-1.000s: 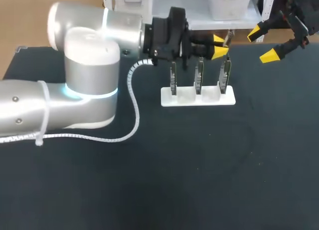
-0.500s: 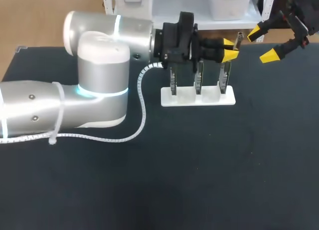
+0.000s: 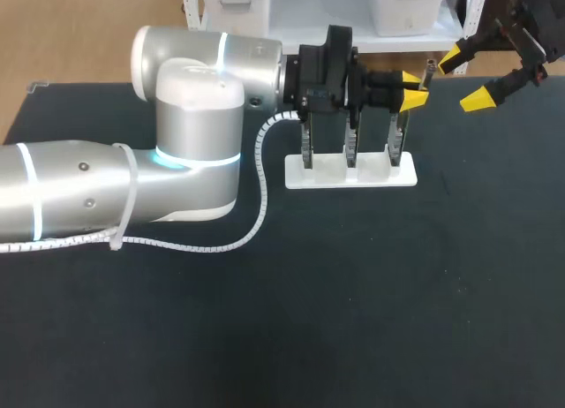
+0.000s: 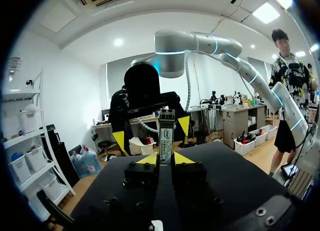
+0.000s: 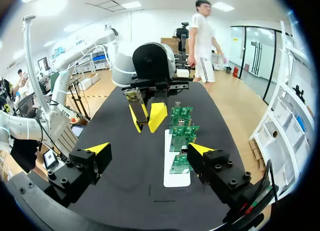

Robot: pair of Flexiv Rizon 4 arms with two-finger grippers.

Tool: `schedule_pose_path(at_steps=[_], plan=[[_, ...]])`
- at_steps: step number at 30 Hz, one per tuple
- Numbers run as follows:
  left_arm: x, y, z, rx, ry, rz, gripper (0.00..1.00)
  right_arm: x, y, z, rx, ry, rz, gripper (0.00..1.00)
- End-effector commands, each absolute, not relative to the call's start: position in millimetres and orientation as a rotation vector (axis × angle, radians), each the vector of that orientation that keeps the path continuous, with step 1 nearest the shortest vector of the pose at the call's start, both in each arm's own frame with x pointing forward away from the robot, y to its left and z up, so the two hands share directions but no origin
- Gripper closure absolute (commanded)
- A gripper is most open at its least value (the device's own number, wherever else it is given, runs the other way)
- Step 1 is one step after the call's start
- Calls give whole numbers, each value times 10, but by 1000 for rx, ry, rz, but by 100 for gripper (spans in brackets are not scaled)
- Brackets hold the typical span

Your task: Pick up the optical module with the left hand, and insert it into the network port with the right hand.

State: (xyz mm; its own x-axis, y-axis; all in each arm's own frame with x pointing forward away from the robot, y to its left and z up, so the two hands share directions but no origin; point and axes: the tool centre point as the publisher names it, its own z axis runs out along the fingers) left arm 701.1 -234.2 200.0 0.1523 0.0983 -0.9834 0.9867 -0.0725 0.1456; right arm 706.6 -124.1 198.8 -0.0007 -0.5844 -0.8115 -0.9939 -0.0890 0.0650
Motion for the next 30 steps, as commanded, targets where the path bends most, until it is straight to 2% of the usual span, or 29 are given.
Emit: schedule_pose_path(at_steps=[1, 30], plan=[[7138, -2364, 1991, 1419, 1138, -1109, 100, 7055, -1241, 1987, -1725, 1633, 951, 0], [7421, -2340, 1826, 1376, 1140, -1149, 100, 7055, -1241, 1987, -1725, 1633, 951, 0]])
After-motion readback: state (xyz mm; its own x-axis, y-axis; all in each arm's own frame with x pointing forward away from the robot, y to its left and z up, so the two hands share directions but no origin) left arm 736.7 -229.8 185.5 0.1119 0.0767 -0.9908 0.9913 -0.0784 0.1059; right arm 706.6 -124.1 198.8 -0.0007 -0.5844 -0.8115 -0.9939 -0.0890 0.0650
